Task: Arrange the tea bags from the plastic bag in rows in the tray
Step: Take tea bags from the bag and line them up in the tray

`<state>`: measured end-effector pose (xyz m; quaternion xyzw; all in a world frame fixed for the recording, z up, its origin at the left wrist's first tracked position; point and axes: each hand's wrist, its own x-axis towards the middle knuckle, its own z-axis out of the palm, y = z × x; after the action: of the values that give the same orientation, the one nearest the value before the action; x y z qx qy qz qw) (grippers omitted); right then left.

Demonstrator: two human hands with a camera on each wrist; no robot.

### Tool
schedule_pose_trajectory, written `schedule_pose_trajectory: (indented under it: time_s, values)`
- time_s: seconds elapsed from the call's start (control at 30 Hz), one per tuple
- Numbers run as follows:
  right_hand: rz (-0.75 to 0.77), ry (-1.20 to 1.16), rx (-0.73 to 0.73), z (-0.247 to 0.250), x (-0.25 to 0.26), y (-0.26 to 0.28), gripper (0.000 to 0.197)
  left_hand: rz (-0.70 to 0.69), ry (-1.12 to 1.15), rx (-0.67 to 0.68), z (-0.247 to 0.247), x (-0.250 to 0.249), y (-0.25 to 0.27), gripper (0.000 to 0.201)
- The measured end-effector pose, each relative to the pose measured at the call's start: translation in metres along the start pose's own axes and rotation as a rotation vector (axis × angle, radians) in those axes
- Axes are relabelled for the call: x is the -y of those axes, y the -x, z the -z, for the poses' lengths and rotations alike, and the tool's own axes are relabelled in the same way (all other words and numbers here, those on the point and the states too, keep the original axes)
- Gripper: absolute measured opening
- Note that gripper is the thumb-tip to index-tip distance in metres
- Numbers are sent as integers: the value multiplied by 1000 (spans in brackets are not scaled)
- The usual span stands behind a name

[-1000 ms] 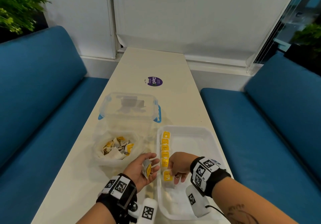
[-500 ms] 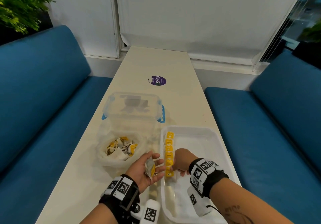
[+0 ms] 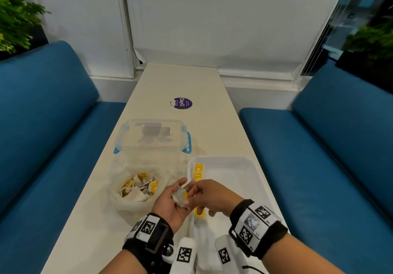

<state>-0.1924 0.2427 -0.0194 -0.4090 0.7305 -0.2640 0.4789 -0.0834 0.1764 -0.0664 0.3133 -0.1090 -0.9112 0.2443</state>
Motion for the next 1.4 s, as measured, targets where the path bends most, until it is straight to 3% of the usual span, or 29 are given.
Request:
schedule_pose_trajectory:
  time_s: [0.13,0.33,0.5,0.77,0.93,1.17,1.3,1.4]
  values:
    - [-61,1,-11,-5,-4,1,23,-15,-6,30,0,6,2,25]
    - [-121,-233,31,-1,-4,9,19,-24,-89,32,1,9,5,27]
    - [-123,-221,-130,6,-1,12,15,-4,-127,2,5,9,9,25]
    - [54,24,-235,28,2,23,2,0,-277,-101,17,5,9,20]
    - [30,143,-207,37,3,25,11,-7,-310,-111,17,3,9,22]
    - [-44,234,-277,38,-1,15,21,3,-354,-144,16,0,12,22]
    - [-113,294,-204,36,-6,7,14,3,-378,-164,17,0,13,21]
    - [-185,494,-43,32,-12,-1,17,-6,-400,-184,17,-1,13,20]
